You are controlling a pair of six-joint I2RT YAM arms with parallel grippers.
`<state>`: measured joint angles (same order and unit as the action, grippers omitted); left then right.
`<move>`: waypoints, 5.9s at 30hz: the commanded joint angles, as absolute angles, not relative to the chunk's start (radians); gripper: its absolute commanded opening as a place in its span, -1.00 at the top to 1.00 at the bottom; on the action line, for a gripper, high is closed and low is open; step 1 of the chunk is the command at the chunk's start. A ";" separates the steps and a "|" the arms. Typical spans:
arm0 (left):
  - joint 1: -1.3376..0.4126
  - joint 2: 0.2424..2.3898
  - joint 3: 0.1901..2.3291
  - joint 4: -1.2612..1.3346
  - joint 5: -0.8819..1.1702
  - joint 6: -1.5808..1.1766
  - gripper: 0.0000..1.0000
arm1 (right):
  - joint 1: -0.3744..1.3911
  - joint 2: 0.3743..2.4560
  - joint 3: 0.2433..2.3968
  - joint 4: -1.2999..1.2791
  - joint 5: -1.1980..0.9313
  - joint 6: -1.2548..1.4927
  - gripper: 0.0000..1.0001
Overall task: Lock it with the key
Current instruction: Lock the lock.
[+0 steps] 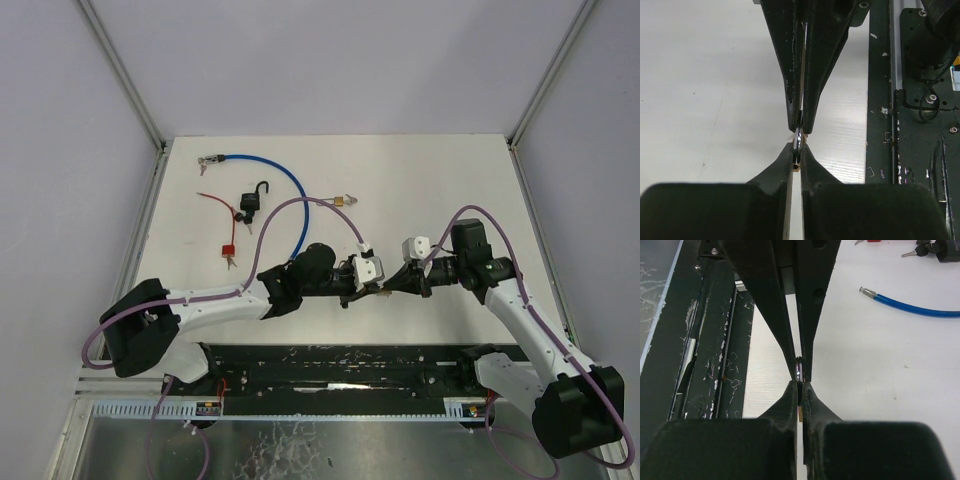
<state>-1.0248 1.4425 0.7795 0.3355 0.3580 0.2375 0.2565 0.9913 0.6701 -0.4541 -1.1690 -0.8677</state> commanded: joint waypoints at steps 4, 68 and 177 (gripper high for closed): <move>-1.021 1.370 0.726 0.516 0.256 0.183 0.38 | 0.259 0.954 0.743 -0.483 -1.178 -0.811 1.00; -0.997 1.593 0.489 1.603 0.440 -0.210 0.61 | 0.144 0.887 0.730 -0.333 -1.498 -0.558 1.00; -1.069 1.642 0.613 1.255 0.148 0.120 1.00 | 0.510 1.210 1.211 -1.067 -0.594 -1.257 0.23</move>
